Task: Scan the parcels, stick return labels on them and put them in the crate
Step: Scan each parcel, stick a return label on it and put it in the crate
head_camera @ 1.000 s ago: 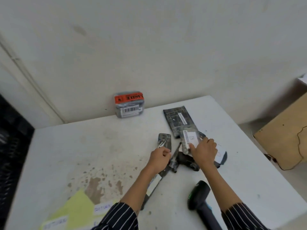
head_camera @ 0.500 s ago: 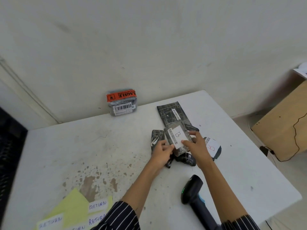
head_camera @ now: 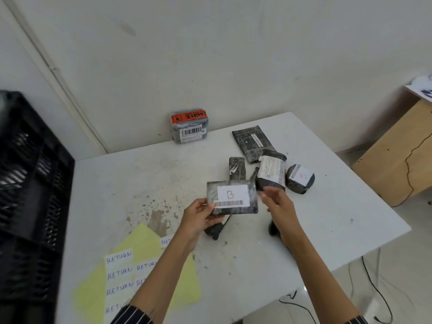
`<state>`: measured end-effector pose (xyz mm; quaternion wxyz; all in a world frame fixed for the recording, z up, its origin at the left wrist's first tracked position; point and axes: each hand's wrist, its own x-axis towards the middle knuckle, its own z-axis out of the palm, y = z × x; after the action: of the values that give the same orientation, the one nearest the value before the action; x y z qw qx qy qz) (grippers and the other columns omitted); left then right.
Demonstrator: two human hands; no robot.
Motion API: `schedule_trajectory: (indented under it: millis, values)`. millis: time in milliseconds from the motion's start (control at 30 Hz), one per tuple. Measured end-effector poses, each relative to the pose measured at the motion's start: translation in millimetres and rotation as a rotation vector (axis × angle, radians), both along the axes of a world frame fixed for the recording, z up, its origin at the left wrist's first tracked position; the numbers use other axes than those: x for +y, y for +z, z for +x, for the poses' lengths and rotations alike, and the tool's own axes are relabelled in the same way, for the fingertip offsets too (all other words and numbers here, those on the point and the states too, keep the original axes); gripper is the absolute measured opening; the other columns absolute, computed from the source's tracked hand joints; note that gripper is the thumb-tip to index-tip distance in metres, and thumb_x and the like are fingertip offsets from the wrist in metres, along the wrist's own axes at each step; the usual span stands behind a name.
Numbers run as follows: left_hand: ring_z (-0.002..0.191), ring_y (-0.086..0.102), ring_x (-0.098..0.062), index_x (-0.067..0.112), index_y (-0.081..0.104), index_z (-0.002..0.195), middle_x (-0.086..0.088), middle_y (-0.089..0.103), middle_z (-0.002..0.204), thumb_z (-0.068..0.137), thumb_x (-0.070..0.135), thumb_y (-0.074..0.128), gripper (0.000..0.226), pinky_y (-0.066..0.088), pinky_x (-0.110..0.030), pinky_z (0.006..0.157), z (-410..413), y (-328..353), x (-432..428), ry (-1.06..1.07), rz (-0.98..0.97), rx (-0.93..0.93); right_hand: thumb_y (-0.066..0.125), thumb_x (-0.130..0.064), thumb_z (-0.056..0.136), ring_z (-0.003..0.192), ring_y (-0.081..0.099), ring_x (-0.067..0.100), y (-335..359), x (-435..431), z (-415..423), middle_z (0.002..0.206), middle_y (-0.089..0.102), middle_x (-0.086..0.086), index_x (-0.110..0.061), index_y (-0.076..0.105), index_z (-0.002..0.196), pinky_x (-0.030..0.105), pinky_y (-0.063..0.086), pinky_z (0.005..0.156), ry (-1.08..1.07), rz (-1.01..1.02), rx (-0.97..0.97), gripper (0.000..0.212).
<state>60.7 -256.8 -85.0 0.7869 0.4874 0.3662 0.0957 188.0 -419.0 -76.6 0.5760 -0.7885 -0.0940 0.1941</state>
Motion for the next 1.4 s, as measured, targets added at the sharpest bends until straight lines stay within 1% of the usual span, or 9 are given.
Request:
schedule_trajectory:
  millis: [100, 233, 300, 433, 500, 667, 833, 1000, 1400]
  values:
    - [0.095, 0.066, -0.036, -0.003, 0.052, 0.113, -0.022, 0.062, 0.113, 0.094, 0.007, 0.053, 0.021, 0.059, -0.026, 0.065, -19, -11, -1, 0.047, -0.009, 0.026, 0.062, -0.01, 0.083, 0.114, 0.043, 0.033, -33, -31, -11, 0.128, 0.046, 0.016, -0.006, 0.043, 0.132, 0.043, 0.036, 0.091, -0.034, -0.641, -0.372, 0.053]
    - [0.086, 0.067, -0.032, 0.002, 0.054, 0.103, -0.022, 0.061, 0.113, 0.094, 0.005, 0.052, 0.01, 0.059, -0.026, 0.064, -36, -16, -2, 0.085, -0.041, 0.046, 0.064, -0.024, 0.082, 0.114, 0.043, 0.034, -60, -50, -20, 0.129, 0.038, 0.019, -0.007, 0.01, 0.148, 0.042, 0.036, 0.092, 0.053, -0.97, -0.338, 0.087]
    - [0.083, 0.066, -0.028, 0.004, 0.055, 0.1, -0.021, 0.06, 0.114, 0.095, 0.004, 0.051, 0.006, 0.058, -0.025, 0.063, -41, -18, -3, 0.091, -0.04, 0.052, 0.063, -0.028, 0.083, 0.114, 0.045, 0.031, -68, -51, -19, 0.128, 0.04, 0.016, -0.004, 0.007, 0.147, 0.04, 0.037, 0.092, 0.015, -1.047, -0.307, 0.088]
    - [0.083, 0.065, -0.025, -0.003, 0.05, 0.111, -0.022, 0.058, 0.117, 0.095, 0.002, 0.05, 0.016, 0.059, -0.025, 0.064, -49, -20, -5, 0.115, -0.057, 0.059, 0.061, -0.03, 0.087, 0.112, 0.046, 0.031, -74, -56, -17, 0.121, 0.046, 0.014, -0.003, 0.038, 0.126, 0.04, 0.039, 0.089, -0.015, -1.106, -0.234, 0.052]
    - [0.084, 0.065, -0.025, -0.004, 0.049, 0.113, -0.022, 0.057, 0.118, 0.095, -0.001, 0.049, 0.018, 0.059, -0.025, 0.064, -51, -22, -6, 0.121, -0.064, 0.055, 0.058, -0.029, 0.089, 0.105, 0.049, 0.031, -74, -59, -15, 0.114, 0.05, 0.014, -0.005, 0.044, 0.115, 0.039, 0.041, 0.083, 0.034, -1.045, -0.225, 0.039]
    - [0.087, 0.063, -0.026, -0.005, 0.048, 0.115, -0.024, 0.055, 0.12, 0.094, -0.004, 0.047, 0.021, 0.059, -0.026, 0.065, -50, -25, -12, 0.163, -0.079, 0.04, 0.063, -0.019, 0.085, 0.071, 0.052, 0.02, -42, -57, -39, 0.088, 0.059, 0.01, -0.008, 0.047, 0.094, 0.03, 0.04, 0.058, 0.052, -0.518, -0.102, 0.021]
    - [0.106, 0.058, -0.038, -0.002, 0.047, 0.111, -0.027, 0.052, 0.125, 0.094, -0.004, 0.047, 0.017, 0.059, -0.024, 0.062, -39, -24, -18, 0.215, -0.081, 0.05, 0.068, -0.02, 0.081, 0.061, 0.056, 0.018, -2, -53, -93, 0.069, 0.062, 0.003, -0.014, 0.056, 0.086, 0.027, 0.044, 0.056, 0.134, -0.237, -0.024, 0.014]
    - [0.11, 0.056, -0.039, 0.001, 0.047, 0.102, -0.027, 0.052, 0.125, 0.094, -0.006, 0.046, 0.011, 0.057, -0.021, 0.057, -27, -17, -25, 0.256, -0.057, 0.058, 0.066, -0.018, 0.084, 0.048, 0.056, 0.014, 30, -48, -128, 0.06, 0.063, 0.017, -0.006, 0.058, 0.086, 0.021, 0.045, 0.049, 0.268, -0.082, 0.095, 0.015]
    - [0.08, 0.061, -0.019, 0.008, 0.047, 0.108, -0.025, 0.056, 0.124, 0.095, -0.001, 0.048, 0.016, 0.054, -0.016, 0.054, -28, -12, -49, 0.302, -0.019, 0.089, 0.064, -0.019, 0.084, 0.048, 0.053, 0.009, 38, -61, -149, 0.068, 0.06, 0.015, -0.007, 0.056, 0.088, 0.014, 0.043, 0.047, 0.295, -0.042, 0.134, 0.014]
